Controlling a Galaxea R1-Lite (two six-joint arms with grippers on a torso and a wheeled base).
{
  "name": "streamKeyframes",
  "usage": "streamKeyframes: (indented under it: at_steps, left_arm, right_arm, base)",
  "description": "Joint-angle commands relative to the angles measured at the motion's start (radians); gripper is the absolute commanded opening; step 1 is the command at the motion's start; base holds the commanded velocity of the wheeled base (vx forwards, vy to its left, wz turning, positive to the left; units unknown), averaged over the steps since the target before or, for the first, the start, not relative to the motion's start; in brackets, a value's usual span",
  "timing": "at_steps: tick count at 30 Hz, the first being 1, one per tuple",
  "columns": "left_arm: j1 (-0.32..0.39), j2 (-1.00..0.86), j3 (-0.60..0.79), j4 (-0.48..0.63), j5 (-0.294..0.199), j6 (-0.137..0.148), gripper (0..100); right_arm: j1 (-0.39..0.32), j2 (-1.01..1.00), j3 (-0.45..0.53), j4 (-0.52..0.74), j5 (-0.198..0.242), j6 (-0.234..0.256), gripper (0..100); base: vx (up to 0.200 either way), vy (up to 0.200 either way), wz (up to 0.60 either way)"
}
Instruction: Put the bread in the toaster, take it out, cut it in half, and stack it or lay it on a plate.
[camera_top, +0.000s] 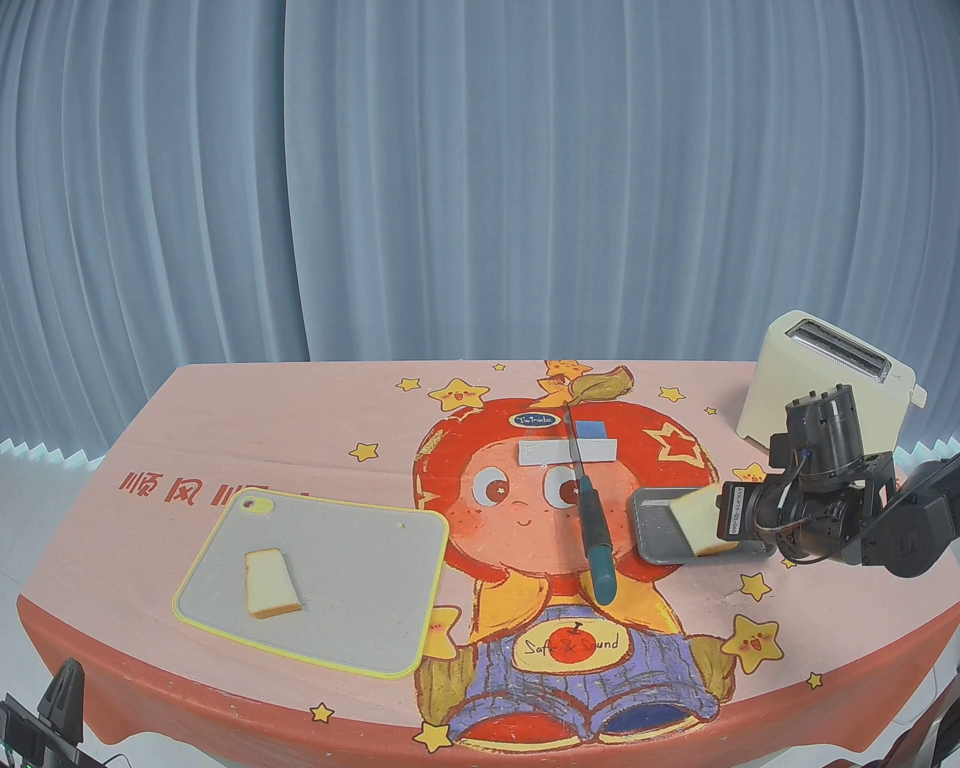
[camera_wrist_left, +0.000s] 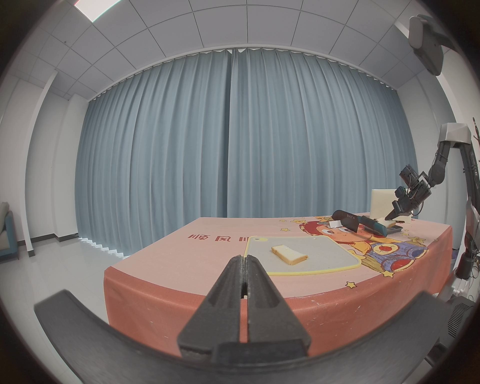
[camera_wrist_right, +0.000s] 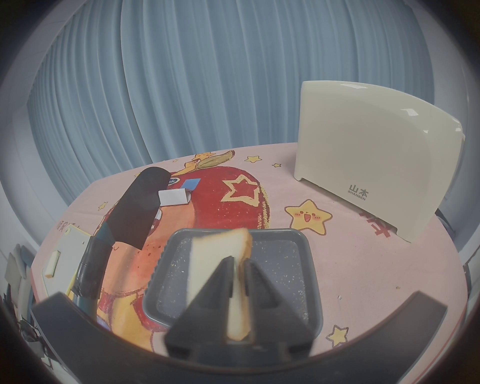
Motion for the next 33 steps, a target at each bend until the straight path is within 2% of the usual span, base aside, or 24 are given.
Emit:
streamKeyframes:
  at_steps: [1, 12, 22, 33]
  left_arm:
    - [0.001, -0.005, 0.018, 0.0, 0.0, 0.0, 0]
    - [-0.001, -0.005, 0.018, 0.0, 0.0, 0.0, 0]
    - [0.001, -0.005, 0.018, 0.0, 0.0, -0.002, 0]
    - [0.001, -0.005, 0.018, 0.0, -0.002, 0.001, 0]
  right_arm:
    - [0.005, 0.006, 0.006, 0.003, 0.002, 0.003, 100]
    - [0.011, -0.033, 0.008, 0.003, -0.001, 0.001, 100]
    - [0.109, -0.171, 0.035, 0.01, -0.012, -0.003, 100]
    - [0.141, -0.209, 0.055, 0.0, -0.024, -0.01, 100]
  base:
    - [0.0, 0.0, 0.0]
    - [0.0, 0.0, 0.0]
    - [0.0, 0.0, 0.0]
    - [0.0, 0.0, 0.0]
